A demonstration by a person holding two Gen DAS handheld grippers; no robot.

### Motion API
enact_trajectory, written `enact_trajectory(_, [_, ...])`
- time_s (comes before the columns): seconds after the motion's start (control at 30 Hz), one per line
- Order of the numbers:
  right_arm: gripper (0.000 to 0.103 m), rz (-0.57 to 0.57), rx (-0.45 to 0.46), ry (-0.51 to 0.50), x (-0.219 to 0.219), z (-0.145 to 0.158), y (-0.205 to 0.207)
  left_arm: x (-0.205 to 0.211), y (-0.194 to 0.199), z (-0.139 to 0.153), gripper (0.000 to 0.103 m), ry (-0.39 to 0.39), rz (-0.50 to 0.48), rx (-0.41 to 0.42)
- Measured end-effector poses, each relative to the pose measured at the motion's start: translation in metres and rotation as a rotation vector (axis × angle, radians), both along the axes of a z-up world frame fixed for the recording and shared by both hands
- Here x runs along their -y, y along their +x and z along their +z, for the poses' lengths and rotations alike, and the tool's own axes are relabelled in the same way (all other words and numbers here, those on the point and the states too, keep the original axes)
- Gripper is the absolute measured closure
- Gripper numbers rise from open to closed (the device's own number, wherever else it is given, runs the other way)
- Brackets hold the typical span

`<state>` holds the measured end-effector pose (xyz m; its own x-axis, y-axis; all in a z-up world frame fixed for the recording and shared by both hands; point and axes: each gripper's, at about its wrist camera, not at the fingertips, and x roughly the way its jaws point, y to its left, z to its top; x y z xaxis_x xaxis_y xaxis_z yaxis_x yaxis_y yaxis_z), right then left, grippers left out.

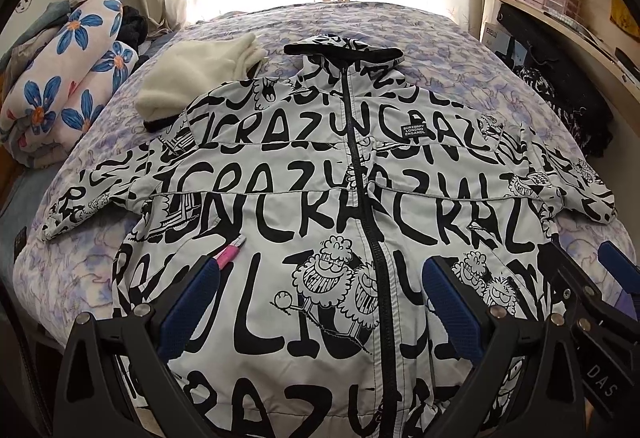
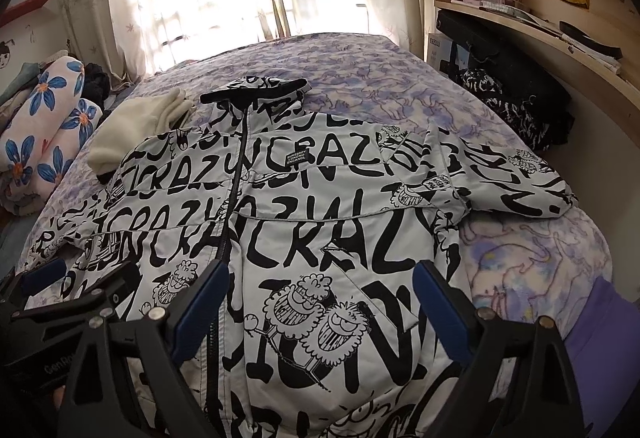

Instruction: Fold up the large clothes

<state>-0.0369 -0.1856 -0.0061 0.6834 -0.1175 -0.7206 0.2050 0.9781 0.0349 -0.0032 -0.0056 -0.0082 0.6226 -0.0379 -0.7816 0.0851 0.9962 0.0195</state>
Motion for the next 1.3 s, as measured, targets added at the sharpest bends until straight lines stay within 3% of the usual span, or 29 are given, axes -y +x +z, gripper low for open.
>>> enact_trajectory(0.4, [0.012, 0.004, 0.035, 0.004, 0.014, 0.009, 0.007, 0.021, 0.015, 0.019, 0.003, 0.019, -0.02, 0.028])
enact_trajectory(0.57, [0.012, -0.013, 0.064, -0.001, 0.029, 0.016, 0.01, 0.037, 0.027, 0.024, 0.003, 0.011, -0.07, 0.021])
enact_trajectory(0.7, [0.017, -0.025, 0.085, 0.003, 0.049, 0.025, 0.015, 0.054, 0.037, 0.033, 0.003, 0.007, -0.1, 0.041])
enact_trajectory(0.83, [0.024, -0.051, 0.108, -0.008, 0.076, 0.035, 0.02, 0.074, 0.047, 0.052, 0.003, -0.002, -0.137, 0.134])
enact_trajectory(1.1, [0.026, -0.157, 0.165, -0.07, 0.136, 0.06, 0.021, 0.121, 0.072, 0.081, 0.003, -0.031, -0.23, 0.287])
enact_trajectory(1.3, [0.026, -0.247, 0.165, -0.09, 0.178, 0.062, 0.023, 0.154, 0.102, 0.073, 0.003, -0.045, -0.243, 0.224])
